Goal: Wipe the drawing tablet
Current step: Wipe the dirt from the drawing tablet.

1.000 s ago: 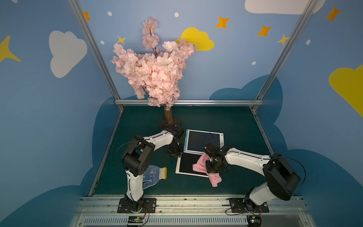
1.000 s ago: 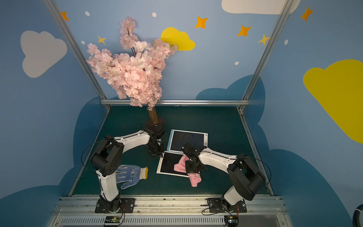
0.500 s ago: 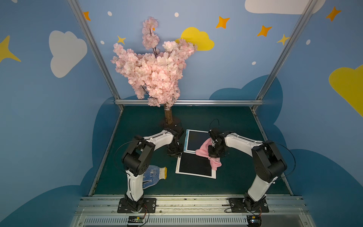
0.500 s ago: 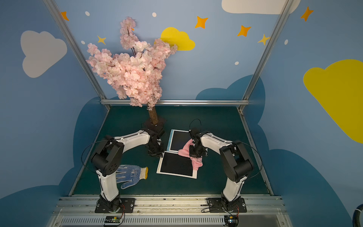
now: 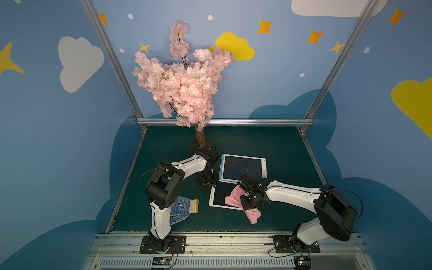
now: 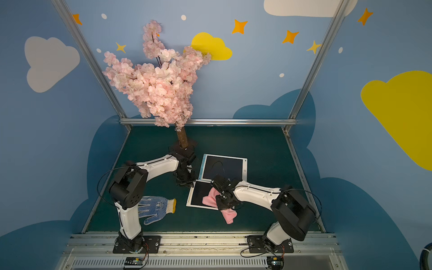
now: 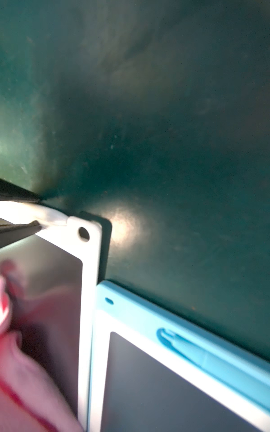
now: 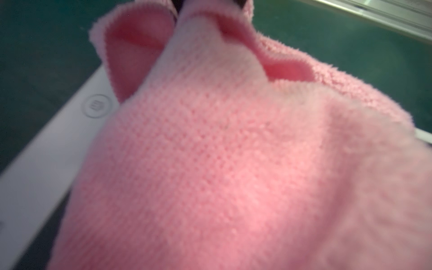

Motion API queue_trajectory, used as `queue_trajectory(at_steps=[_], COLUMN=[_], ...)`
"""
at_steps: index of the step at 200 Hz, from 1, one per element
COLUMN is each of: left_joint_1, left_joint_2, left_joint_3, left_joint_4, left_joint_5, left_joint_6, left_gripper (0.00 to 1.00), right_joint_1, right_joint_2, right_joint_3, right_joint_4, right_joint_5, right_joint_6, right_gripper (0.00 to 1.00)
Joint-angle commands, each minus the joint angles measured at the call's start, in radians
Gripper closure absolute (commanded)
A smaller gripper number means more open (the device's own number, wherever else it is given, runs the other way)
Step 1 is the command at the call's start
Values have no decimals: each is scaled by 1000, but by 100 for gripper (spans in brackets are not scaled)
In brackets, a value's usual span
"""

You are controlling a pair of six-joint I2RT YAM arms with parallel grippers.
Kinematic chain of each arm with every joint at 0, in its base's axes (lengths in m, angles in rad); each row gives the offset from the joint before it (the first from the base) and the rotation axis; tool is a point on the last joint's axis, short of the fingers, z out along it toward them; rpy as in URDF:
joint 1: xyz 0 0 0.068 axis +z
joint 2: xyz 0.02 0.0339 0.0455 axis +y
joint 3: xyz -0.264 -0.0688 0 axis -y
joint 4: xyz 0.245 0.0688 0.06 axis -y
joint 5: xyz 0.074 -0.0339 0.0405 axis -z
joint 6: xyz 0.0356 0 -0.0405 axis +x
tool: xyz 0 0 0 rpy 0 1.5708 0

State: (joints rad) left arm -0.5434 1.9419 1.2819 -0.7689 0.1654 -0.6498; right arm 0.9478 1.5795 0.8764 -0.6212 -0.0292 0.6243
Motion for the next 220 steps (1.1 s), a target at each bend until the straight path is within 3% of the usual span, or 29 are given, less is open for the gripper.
queue_trajectory(at_steps=[1,33,89,106,119,170,193,220], left_joint_1=[-12,-11,-12,-11,-12,-12,-12,-9], left_joint_2=[79,73,78,77,77,58,43,17], left_joint_3=[-23,-28,-18,-17,-18,-31,-28,-24], left_joint_4=[111,105,108,107,108,106,103,99], left_joint_5=[-6,-12,-9,-10,-10,-15,-19,-23], left_joint_6=[2,5,4,4,3,-4,-8,-19], left_gripper=[82,82,82,82,82,81,81,80], right_joint_1=[28,-17,-261,-280,-280,-237,-272,-345], right_joint_2=[136,142,-197,-258,-264,-35,60,41], right_joint_3=[111,131,-196,-239,-247,34,169,170], right_joint_4=[52,62,-39,-55,24,26,-68,-68], right_joint_5=[-67,-63,-4,35,-38,-59,-40,-65], right_joint_6=[15,32,-38,-5,-38,-25,-79,-90], right_gripper=[100,100,100,100,100,100,100,100])
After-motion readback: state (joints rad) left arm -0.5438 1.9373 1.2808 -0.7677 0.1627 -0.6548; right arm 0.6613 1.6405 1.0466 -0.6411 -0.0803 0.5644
